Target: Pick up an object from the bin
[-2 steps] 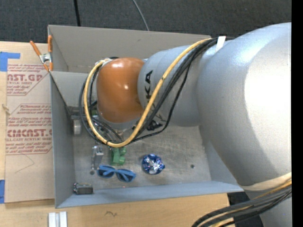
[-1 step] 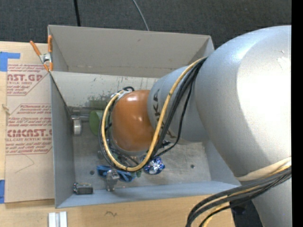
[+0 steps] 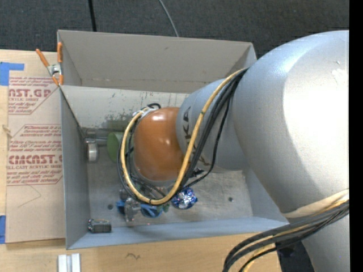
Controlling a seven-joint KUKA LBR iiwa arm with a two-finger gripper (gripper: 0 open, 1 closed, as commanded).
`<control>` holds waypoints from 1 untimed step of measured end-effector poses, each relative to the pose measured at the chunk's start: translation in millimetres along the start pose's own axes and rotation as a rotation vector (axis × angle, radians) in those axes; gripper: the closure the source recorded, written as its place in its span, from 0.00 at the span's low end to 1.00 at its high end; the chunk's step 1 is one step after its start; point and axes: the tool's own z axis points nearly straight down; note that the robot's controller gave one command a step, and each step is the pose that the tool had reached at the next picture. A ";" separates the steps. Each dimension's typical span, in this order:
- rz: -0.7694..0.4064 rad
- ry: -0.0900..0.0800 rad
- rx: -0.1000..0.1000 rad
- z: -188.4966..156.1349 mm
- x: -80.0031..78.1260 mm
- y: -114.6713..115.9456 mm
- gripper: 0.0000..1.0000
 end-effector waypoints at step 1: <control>-0.258 -0.008 0.003 -130.6 -14.7 -63.3 1.00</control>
Offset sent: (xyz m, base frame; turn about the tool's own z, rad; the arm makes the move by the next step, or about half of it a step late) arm 0.0227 -0.0591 0.1275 -0.2596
